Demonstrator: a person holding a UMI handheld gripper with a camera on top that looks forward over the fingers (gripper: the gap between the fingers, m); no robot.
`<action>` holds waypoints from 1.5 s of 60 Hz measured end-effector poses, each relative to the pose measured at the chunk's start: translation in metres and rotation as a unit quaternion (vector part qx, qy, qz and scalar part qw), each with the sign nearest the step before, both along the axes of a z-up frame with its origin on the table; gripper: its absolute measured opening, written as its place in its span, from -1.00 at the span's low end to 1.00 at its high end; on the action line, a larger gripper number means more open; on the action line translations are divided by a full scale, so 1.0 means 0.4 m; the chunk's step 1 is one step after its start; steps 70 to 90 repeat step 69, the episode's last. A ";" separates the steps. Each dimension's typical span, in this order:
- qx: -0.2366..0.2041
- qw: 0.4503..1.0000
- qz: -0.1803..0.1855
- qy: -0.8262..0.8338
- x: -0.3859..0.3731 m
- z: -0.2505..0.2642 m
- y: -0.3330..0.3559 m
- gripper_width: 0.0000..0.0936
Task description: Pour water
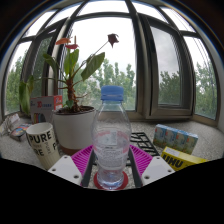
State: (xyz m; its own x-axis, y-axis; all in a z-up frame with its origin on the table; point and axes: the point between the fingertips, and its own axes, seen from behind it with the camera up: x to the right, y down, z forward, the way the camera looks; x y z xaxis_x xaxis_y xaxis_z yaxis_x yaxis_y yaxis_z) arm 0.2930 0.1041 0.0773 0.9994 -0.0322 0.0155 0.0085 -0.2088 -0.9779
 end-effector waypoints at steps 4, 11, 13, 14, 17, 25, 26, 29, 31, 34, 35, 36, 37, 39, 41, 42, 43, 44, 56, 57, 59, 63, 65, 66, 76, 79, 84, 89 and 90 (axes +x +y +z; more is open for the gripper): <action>-0.017 1.000 -0.010 0.003 0.003 -0.003 -0.014 0.83; -0.032 0.999 -0.040 0.007 0.016 0.028 -0.077 0.85; -0.033 0.998 -0.047 0.005 0.018 0.043 -0.103 0.85; -0.033 0.998 -0.050 0.004 0.016 0.052 -0.116 0.84; -0.036 0.998 -0.053 -0.001 0.004 0.077 -0.163 0.84; -0.034 0.997 -0.062 -0.020 -0.036 0.154 -0.329 0.84; -0.033 0.997 -0.063 -0.020 -0.041 0.162 -0.353 0.83; -0.034 0.997 -0.068 -0.022 -0.059 0.183 -0.424 0.83; -0.033 0.997 -0.070 -0.021 -0.072 0.196 -0.473 0.83; -0.031 0.996 -0.075 -0.022 -0.092 0.211 -0.545 0.83; -0.032 0.996 -0.076 -0.022 -0.098 0.215 -0.570 0.82; -0.032 0.996 -0.077 -0.023 -0.105 0.217 -0.595 0.82; -0.033 0.996 -0.078 -0.025 -0.112 0.220 -0.619 0.82; -0.034 0.996 -0.082 -0.027 -0.123 0.224 -0.668 0.83; -0.035 0.995 -0.086 -0.029 -0.133 0.223 -0.707 0.83; -0.035 0.995 -0.089 -0.029 -0.141 0.225 -0.732 0.83; -0.035 0.995 -0.092 -0.029 -0.147 0.226 -0.754 0.83; -0.036 0.994 -0.094 -0.029 -0.152 0.226 -0.776 0.83; -0.050 0.993 -0.104 -0.026 -0.214 0.206 -0.979 0.83; -0.050 0.993 -0.105 -0.027 -0.217 0.206 -0.994 0.83; -0.052 0.992 -0.108 -0.027 -0.221 0.207 -1.019 0.82; -0.051 0.992 -0.113 -0.024 -0.224 0.207 -1.046 0.82; -0.053 0.992 -0.114 -0.025 -0.228 0.207 -1.062 0.83; -0.054 0.992 -0.114 -0.027 -0.230 0.206 -1.070 0.83; -0.054 0.992 -0.110 -0.030 -0.231 0.206 -1.080 0.83; -0.054 0.992 -0.110 -0.030 -0.231 0.206 -1.080 0.83; -0.054 0.992 -0.110 -0.030 -0.231 0.206 -1.080 0.83; -0.054 0.992 -0.110 -0.030 -0.231 0.206 -1.080 0.83; -0.054 0.992 -0.110 -0.030 -0.231 0.206 -1.080 0.83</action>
